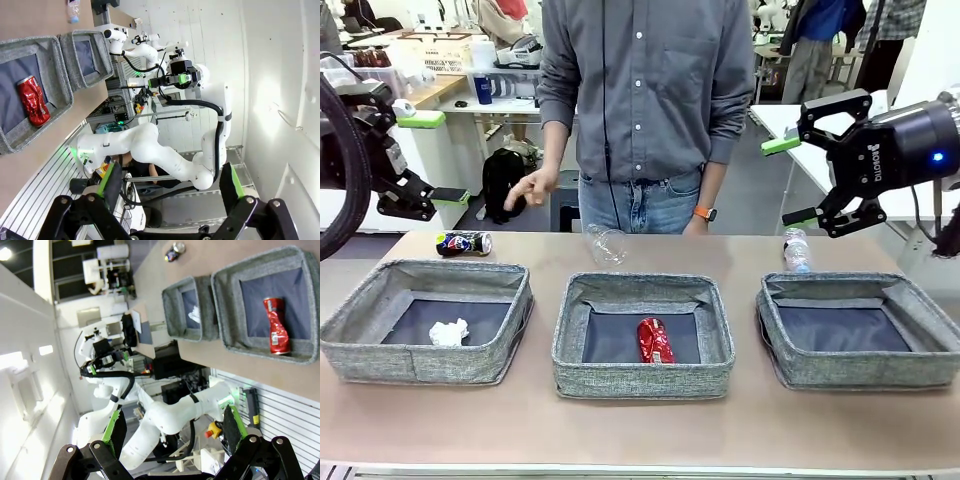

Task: Sort the waste into the appropriate baskets.
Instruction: Pick up the waste item pointed out by the person.

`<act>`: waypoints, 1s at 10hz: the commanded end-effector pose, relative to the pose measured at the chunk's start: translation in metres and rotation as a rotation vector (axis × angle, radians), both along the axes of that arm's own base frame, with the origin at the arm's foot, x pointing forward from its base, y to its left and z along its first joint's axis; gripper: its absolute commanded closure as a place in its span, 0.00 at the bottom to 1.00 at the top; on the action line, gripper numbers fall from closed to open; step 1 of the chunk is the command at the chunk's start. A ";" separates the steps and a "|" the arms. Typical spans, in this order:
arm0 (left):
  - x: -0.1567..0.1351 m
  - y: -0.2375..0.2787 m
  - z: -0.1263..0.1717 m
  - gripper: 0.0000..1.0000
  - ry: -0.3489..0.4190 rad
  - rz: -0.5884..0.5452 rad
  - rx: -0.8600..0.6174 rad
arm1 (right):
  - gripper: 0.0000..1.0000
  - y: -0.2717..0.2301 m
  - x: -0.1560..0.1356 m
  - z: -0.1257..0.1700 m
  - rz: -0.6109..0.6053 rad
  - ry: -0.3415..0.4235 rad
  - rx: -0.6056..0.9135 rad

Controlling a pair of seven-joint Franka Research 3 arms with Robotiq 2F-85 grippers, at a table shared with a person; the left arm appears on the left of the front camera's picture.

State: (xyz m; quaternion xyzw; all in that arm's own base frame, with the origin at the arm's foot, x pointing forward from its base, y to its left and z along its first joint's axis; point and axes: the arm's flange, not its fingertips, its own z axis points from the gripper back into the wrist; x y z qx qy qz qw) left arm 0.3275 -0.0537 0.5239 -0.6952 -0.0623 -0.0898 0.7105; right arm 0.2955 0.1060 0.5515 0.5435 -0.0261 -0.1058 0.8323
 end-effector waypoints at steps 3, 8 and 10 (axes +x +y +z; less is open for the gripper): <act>-0.002 -0.002 0.002 0.00 0.004 0.004 -0.022 | 0.00 0.002 0.002 0.000 0.008 -0.024 0.026; -0.002 -0.002 0.002 0.00 0.004 0.004 -0.022 | 0.00 0.002 0.002 0.000 0.008 -0.024 0.026; -0.002 -0.002 0.002 0.00 0.004 0.004 -0.022 | 0.00 0.002 0.002 0.000 0.008 -0.024 0.026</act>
